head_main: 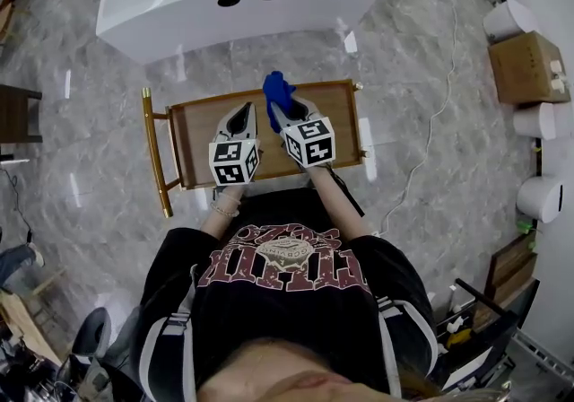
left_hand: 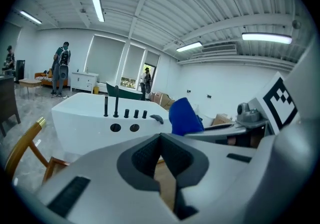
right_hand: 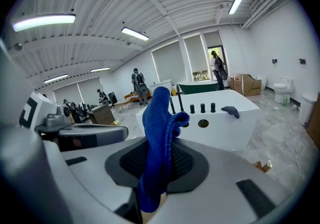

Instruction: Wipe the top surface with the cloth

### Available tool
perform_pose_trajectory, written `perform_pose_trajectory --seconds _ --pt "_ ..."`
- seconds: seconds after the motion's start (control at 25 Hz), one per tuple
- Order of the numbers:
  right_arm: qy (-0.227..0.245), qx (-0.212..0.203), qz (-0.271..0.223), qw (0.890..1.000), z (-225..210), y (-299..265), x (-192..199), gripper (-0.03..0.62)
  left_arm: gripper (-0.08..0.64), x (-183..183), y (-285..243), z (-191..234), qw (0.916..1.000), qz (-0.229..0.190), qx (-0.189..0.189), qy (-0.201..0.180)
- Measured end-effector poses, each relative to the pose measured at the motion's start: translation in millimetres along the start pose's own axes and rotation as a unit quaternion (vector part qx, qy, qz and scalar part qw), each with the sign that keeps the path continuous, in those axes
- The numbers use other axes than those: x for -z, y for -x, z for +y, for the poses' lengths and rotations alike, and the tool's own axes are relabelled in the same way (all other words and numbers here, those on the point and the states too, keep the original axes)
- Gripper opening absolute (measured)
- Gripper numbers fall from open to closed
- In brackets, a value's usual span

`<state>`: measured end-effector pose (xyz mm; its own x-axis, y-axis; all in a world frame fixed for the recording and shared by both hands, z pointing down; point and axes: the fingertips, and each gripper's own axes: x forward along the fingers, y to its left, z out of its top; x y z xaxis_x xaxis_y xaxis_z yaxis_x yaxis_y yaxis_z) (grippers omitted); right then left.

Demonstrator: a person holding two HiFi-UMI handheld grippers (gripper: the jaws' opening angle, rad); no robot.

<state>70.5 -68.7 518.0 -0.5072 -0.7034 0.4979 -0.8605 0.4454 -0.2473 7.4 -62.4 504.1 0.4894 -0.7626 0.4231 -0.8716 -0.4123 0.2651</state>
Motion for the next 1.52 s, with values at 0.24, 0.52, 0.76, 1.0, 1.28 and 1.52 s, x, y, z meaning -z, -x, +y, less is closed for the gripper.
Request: perform_pose_trajectory --seconds 0.24,0.52,0.76,1.0,1.28,1.52 --pt "0.025 0.002 -0.053 0.998 13.2 10.1 -47.0 0.089 0.048 -45.0 4.7 -11.7 0.9991 -0.039 0.016 -0.009" --pt "0.058 0.009 -0.117 0.991 28.1 39.3 -100.0 0.089 0.048 -101.2 31.8 -21.9 0.9951 -0.095 0.018 -0.023" --pt "0.061 0.004 -0.155 0.986 38.3 54.1 -126.3 0.089 0.048 -132.8 45.9 -27.8 0.9907 -0.131 0.023 -0.032" --pt "0.065 0.001 -0.181 0.981 43.7 65.6 -139.0 0.089 0.048 -139.1 51.4 -30.6 0.9889 -0.14 0.017 -0.045" --pt "0.081 0.001 -0.182 0.98 49.3 64.9 -140.9 0.088 0.048 -142.1 53.1 -29.0 0.9875 -0.145 0.007 -0.061" --pt "0.089 0.004 -0.176 0.98 50.7 61.2 -140.2 0.087 0.048 -144.8 55.5 -31.4 0.9856 -0.15 0.004 -0.078"
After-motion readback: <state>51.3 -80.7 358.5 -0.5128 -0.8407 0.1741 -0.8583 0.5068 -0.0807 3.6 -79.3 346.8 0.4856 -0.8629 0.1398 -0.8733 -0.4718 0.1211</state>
